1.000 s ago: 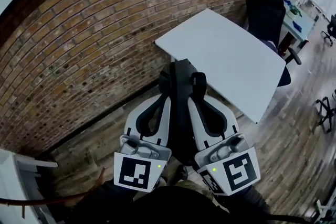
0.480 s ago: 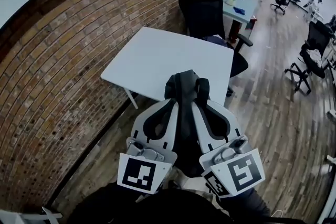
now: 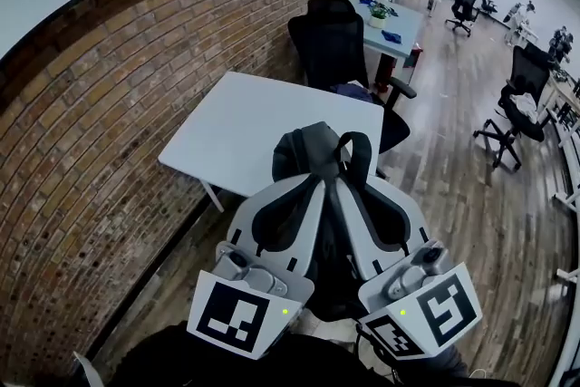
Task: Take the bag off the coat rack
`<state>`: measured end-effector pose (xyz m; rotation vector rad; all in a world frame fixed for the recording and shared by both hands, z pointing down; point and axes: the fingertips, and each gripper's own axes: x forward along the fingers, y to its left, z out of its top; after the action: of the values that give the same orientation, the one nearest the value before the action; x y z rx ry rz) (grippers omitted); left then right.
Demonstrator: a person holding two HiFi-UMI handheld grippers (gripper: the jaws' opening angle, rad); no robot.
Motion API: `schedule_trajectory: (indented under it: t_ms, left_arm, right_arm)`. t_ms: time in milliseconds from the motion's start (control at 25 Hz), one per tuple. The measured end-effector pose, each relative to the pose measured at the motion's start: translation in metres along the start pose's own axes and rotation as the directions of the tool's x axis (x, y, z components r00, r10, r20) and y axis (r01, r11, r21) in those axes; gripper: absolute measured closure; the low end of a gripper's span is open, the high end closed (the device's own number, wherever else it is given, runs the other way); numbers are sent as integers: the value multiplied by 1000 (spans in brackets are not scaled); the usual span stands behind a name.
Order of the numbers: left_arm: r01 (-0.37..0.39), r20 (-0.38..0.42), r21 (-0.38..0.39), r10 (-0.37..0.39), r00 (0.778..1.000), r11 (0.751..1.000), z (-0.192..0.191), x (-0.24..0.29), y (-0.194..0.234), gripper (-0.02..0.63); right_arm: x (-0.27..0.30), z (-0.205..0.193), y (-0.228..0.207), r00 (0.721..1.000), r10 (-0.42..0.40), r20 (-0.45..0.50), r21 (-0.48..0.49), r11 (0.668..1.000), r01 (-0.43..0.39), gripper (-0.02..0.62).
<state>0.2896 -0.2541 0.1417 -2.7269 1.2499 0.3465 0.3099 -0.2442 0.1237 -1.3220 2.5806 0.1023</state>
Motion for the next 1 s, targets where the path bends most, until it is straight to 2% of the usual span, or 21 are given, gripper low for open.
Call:
schedule_trajectory:
  t_ms: [160, 280, 440, 680, 1000]
  left_arm:
    - [40, 19, 31, -40, 999, 999, 20, 14, 18, 597]
    - [57, 36, 50, -59, 998, 997, 22, 23, 40, 597]
    - [69, 18, 27, -70, 997, 997, 2, 27, 82, 597]
    - [107, -32, -24, -108, 994, 994, -24, 45, 142, 597]
    - [120, 6, -48, -120, 993, 992, -20, 61, 210, 597]
  right_arm:
    - [24, 20, 0, 999, -2, 44, -29, 1000, 3, 577]
    - [47, 15, -2, 998, -20, 56, -46, 999, 23, 577]
    - [85, -12, -2, 998, -52, 41, -51, 997, 54, 577]
    - [144, -48, -11, 995, -103, -15, -6, 995, 103, 577]
    - [213, -56, -9, 993, -120, -20, -43, 992, 119, 577]
